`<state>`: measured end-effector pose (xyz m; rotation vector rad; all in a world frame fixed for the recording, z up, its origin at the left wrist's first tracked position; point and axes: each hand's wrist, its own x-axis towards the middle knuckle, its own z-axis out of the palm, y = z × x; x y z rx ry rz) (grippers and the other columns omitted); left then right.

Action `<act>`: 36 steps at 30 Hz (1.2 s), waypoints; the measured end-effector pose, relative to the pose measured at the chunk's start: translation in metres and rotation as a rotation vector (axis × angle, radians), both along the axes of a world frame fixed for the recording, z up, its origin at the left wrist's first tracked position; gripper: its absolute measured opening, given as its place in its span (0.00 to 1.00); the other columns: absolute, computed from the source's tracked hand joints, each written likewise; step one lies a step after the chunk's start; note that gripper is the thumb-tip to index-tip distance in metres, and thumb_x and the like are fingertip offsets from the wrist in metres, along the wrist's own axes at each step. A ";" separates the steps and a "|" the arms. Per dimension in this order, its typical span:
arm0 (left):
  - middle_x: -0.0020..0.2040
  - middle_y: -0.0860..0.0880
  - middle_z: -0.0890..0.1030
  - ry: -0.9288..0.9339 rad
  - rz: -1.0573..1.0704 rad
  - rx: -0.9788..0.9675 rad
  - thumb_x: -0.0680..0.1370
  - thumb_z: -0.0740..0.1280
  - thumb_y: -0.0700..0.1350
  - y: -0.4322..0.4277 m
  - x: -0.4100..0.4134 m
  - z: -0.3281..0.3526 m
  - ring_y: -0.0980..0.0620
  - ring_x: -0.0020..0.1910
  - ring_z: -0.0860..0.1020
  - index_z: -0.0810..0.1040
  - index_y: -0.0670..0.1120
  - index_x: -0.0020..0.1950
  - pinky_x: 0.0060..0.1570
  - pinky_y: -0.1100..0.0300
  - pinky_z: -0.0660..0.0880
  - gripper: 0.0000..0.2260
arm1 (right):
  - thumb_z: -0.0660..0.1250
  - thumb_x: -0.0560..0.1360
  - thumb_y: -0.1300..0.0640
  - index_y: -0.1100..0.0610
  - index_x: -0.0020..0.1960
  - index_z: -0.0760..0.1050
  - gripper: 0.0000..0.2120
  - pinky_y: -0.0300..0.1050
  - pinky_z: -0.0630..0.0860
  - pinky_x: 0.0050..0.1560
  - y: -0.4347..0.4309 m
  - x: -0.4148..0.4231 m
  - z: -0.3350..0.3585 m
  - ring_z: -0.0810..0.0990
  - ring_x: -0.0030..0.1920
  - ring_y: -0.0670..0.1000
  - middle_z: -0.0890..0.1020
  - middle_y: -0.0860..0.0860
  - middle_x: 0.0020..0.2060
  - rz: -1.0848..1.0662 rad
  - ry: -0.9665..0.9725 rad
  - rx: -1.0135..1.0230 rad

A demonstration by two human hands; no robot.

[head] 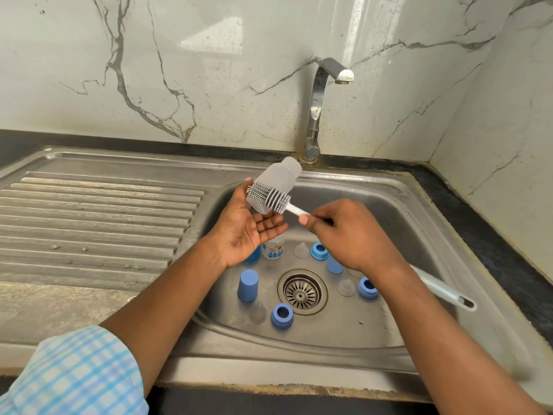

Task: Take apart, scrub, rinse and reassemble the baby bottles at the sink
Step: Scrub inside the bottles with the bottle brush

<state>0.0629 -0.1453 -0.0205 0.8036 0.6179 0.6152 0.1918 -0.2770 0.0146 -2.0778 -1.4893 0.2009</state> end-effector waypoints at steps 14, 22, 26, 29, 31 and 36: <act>0.49 0.47 0.81 0.087 -0.050 0.348 0.68 0.74 0.48 -0.001 0.005 -0.014 0.50 0.47 0.80 0.75 0.42 0.60 0.43 0.58 0.81 0.23 | 0.65 0.80 0.46 0.55 0.35 0.76 0.19 0.44 0.65 0.29 -0.003 0.013 0.003 0.67 0.25 0.50 0.71 0.49 0.23 -0.175 0.067 0.047; 0.50 0.54 0.83 0.257 0.329 0.764 0.69 0.79 0.49 0.011 0.003 -0.020 0.62 0.47 0.80 0.78 0.51 0.57 0.42 0.65 0.76 0.19 | 0.64 0.80 0.46 0.59 0.33 0.74 0.22 0.41 0.62 0.25 -0.005 0.012 0.007 0.62 0.22 0.46 0.67 0.46 0.21 -0.152 0.118 0.021; 0.57 0.54 0.82 0.311 0.388 0.833 0.66 0.79 0.56 0.015 0.003 -0.024 0.55 0.55 0.81 0.78 0.52 0.61 0.55 0.55 0.78 0.25 | 0.64 0.80 0.46 0.55 0.33 0.74 0.20 0.43 0.64 0.28 -0.007 0.014 0.004 0.69 0.25 0.50 0.71 0.48 0.22 -0.215 -0.036 0.051; 0.55 0.57 0.82 0.368 0.405 0.975 0.70 0.78 0.50 0.014 0.001 -0.022 0.58 0.54 0.80 0.77 0.57 0.61 0.52 0.60 0.78 0.22 | 0.64 0.80 0.46 0.55 0.34 0.75 0.19 0.43 0.64 0.28 -0.006 0.012 0.003 0.68 0.25 0.50 0.70 0.48 0.22 -0.166 -0.007 0.139; 0.52 0.61 0.82 0.416 0.398 1.084 0.70 0.78 0.51 0.009 -0.001 -0.019 0.60 0.53 0.79 0.75 0.61 0.60 0.50 0.62 0.78 0.21 | 0.64 0.80 0.45 0.53 0.37 0.77 0.17 0.44 0.65 0.28 -0.005 0.006 0.002 0.69 0.25 0.50 0.72 0.48 0.23 -0.099 -0.021 0.107; 0.55 0.56 0.80 0.519 0.363 1.279 0.69 0.77 0.55 0.008 -0.001 -0.021 0.56 0.55 0.78 0.77 0.54 0.65 0.54 0.53 0.77 0.26 | 0.64 0.80 0.44 0.49 0.39 0.77 0.14 0.41 0.62 0.28 0.000 0.005 -0.002 0.69 0.25 0.48 0.73 0.47 0.24 -0.157 -0.058 0.061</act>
